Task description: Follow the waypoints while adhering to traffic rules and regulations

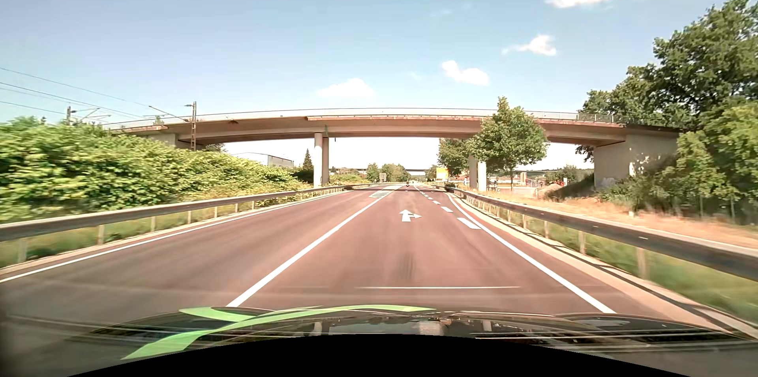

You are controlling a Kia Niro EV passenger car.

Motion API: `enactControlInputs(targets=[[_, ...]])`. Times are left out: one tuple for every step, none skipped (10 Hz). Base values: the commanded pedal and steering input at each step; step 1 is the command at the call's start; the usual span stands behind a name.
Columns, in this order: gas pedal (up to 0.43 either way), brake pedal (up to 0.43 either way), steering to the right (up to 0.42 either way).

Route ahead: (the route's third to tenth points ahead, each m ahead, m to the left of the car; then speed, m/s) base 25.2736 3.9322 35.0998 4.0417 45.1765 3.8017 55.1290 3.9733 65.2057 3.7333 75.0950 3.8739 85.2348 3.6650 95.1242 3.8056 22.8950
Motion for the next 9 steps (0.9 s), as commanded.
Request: enactControlInputs(targets=[[0.169, 0.000, -0.001], [0.169, 0.000, -0.001], [0.169, 0.000, 0.001], [0.169, 0.000, 0.004], [0.169, 0.000, 0.004], [0.169, 0.000, 0.004], [0.150, 0.000, 0.004], [0.138, 0.000, 0.004], [0.138, 0.000, 0.003]])
